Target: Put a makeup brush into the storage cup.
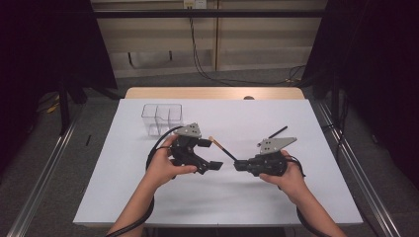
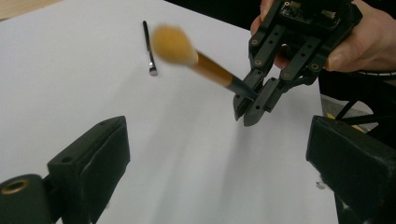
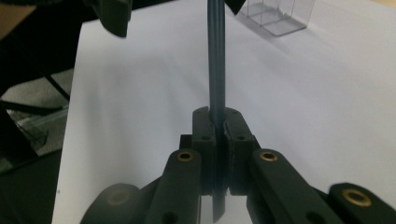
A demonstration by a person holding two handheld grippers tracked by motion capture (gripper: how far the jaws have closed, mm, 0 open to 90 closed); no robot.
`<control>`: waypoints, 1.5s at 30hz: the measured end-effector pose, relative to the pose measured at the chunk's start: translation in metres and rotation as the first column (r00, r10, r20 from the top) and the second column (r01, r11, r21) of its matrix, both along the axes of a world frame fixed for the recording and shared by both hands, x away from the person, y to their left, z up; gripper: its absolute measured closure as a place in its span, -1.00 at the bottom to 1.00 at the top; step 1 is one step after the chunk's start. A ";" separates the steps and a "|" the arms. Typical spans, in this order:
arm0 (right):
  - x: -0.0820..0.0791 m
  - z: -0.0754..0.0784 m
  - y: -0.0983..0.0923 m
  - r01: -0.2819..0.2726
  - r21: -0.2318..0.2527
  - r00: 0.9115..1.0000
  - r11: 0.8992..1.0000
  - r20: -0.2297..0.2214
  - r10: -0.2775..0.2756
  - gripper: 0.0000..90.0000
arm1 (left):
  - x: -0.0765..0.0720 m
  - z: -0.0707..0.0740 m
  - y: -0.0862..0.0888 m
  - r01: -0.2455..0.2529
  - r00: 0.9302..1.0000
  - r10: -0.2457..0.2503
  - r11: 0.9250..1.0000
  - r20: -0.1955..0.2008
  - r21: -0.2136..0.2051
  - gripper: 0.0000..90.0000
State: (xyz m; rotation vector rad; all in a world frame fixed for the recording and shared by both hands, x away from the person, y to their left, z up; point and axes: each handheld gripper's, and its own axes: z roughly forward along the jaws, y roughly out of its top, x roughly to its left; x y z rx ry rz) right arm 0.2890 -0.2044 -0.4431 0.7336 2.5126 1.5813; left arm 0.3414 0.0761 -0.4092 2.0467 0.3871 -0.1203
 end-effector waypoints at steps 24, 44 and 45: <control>-0.002 -0.002 0.014 0.067 0.176 0.998 0.982 0.010 -0.069 0.90 | 0.003 0.000 0.004 -0.047 0.999 0.045 0.981 -0.014 -0.191 -0.60; -0.001 -0.003 0.023 0.088 0.178 0.995 0.980 0.021 -0.093 0.90 | -0.001 -0.004 0.006 -0.109 0.994 0.101 0.939 -0.040 -0.325 0.32; -0.001 -0.003 0.023 0.089 0.177 0.995 0.980 0.022 -0.094 0.90 | -0.002 -0.003 0.005 -0.109 0.994 0.104 0.939 -0.033 -0.325 0.37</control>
